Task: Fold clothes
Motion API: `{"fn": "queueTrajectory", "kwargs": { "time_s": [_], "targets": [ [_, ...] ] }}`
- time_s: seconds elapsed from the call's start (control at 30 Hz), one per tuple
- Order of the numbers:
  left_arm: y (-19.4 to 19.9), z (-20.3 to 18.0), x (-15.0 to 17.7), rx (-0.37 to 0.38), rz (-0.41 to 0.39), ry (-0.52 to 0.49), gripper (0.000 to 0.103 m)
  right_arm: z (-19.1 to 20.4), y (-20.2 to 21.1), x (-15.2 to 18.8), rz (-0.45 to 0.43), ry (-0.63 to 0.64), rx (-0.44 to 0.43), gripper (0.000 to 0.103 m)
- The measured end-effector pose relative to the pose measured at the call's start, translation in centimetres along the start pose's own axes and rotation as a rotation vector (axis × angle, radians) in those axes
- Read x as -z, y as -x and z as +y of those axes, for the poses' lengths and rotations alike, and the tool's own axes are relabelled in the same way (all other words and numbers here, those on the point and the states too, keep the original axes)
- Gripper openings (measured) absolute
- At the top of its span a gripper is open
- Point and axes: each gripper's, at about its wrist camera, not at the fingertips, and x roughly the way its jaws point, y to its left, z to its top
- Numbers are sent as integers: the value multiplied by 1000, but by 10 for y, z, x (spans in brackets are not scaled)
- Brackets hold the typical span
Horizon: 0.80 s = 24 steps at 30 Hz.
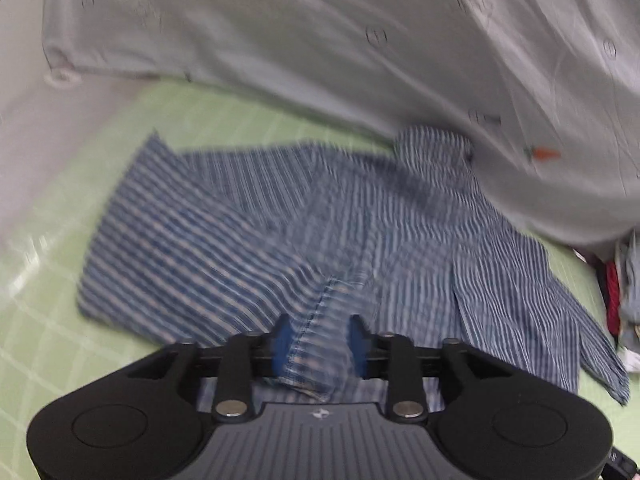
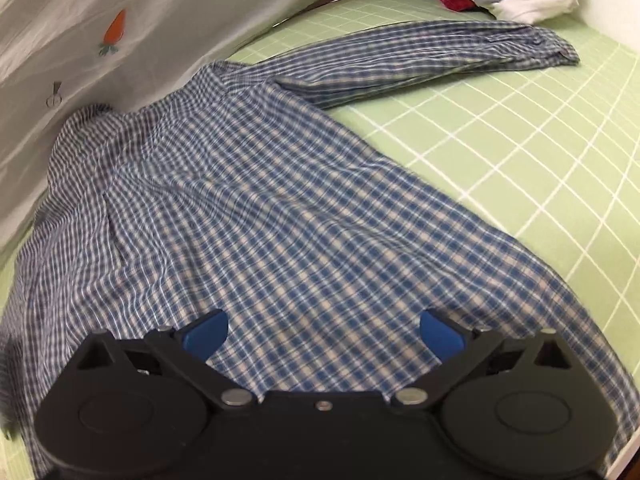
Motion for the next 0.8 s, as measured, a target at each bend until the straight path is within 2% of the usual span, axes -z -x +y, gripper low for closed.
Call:
{"fn": "queueTrajectory", "kwargs": {
  "time_s": [0.07,0.13,0.2,0.33,0.5,0.63,0.77,0.8],
  "targets": [
    [-1,0,11,-34,22,-9,63,0,0,-1,-2,6,-16,103],
    [4,8,19,-84,23,2,67,6,1,0,-6,36,-27,103],
    [12,25,27,-124,23,54,71,16,3,1,-11,75,-41,103],
    [23,58,38,-223,21,128,76,58,8,8,-26,171,-99,103],
    [33,95,43,-310,38,154,77,127,11,26,-44,321,-160,103],
    [44,116,45,-348,26,180,78,184,11,43,-51,436,-209,100],
    [44,128,50,-346,34,201,79,228,7,64,-25,485,-253,98],
    [43,131,51,-347,37,206,79,236,6,70,-18,497,-263,94]
  ]
}}
